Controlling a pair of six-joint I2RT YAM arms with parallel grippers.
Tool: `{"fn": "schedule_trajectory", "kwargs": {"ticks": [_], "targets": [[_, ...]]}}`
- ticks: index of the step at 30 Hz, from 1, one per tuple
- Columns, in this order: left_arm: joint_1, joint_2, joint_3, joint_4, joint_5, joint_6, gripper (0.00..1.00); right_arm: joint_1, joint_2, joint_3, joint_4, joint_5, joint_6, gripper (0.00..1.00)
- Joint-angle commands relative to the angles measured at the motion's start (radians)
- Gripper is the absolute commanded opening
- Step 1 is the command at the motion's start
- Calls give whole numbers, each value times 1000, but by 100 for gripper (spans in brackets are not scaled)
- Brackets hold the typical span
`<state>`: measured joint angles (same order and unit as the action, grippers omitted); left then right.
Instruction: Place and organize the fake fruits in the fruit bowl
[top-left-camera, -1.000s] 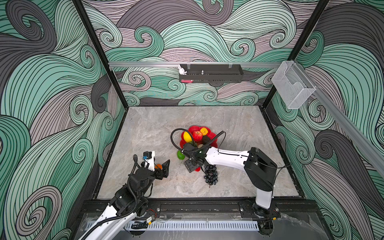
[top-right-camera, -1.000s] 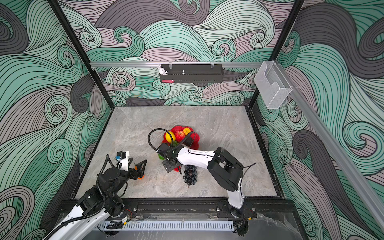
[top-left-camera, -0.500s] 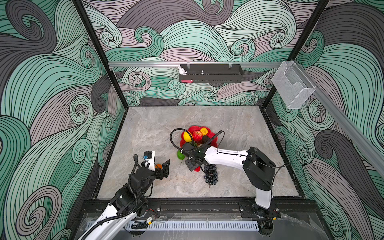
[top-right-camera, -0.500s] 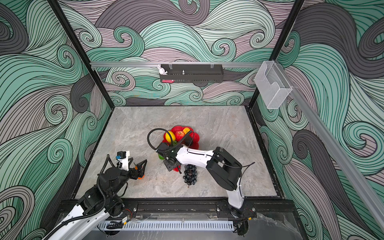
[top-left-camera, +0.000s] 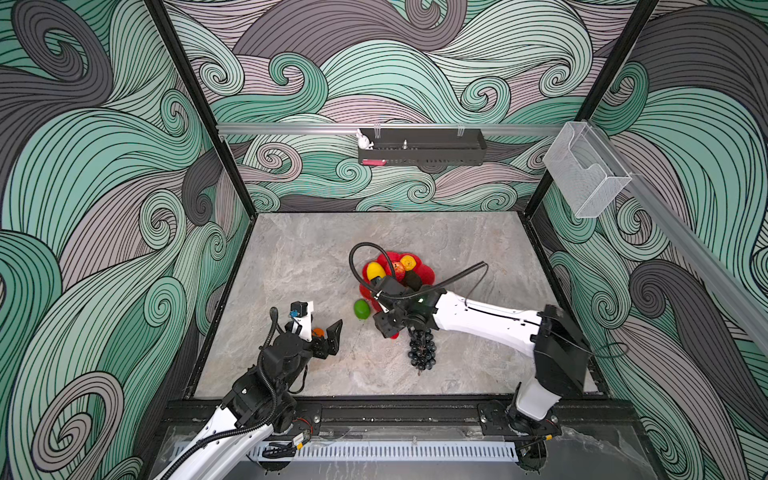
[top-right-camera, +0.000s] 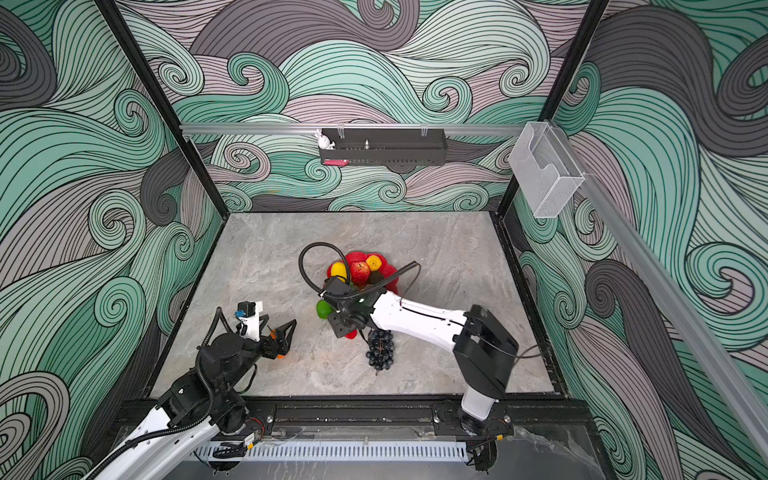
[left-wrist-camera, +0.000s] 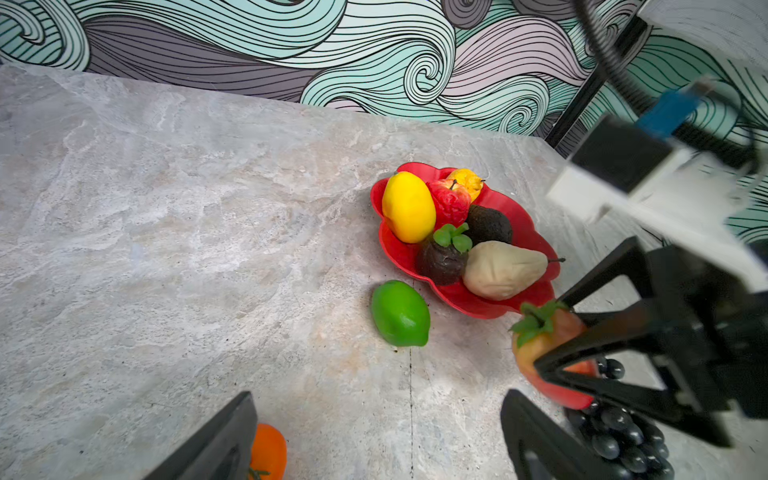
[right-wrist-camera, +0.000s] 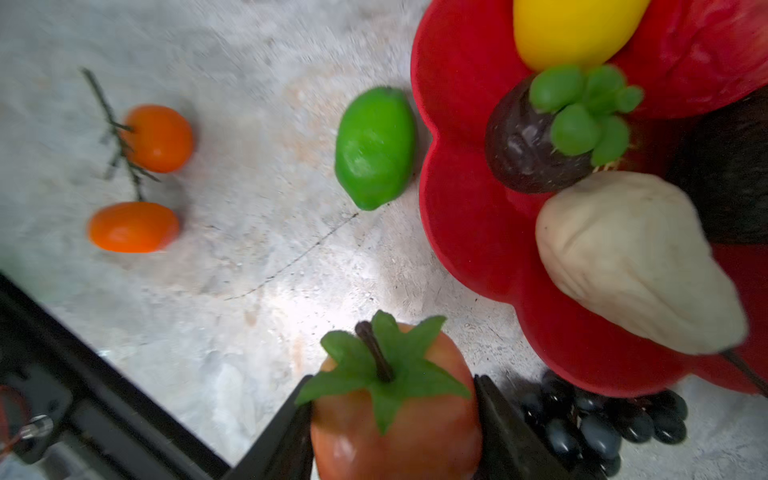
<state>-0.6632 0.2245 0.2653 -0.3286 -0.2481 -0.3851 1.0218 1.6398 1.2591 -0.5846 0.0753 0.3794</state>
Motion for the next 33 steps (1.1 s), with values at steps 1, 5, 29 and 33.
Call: {"fn": "schedule_trajectory", "kwargs": {"ticks": [1,5,29,33], "targets": [[5,22,-24,115,125,31,94,-32,-111,-55,56,-27,57,56],[2,121,-7,237,295,9,92,-59,-231,-125,145,-29,130,56],[-285,594,155,742,303,166,77,7,-586,-449,576,-18,463,52],[-286,622,175,749,283,163,71,31,-589,-467,605,-23,476,52]]}}
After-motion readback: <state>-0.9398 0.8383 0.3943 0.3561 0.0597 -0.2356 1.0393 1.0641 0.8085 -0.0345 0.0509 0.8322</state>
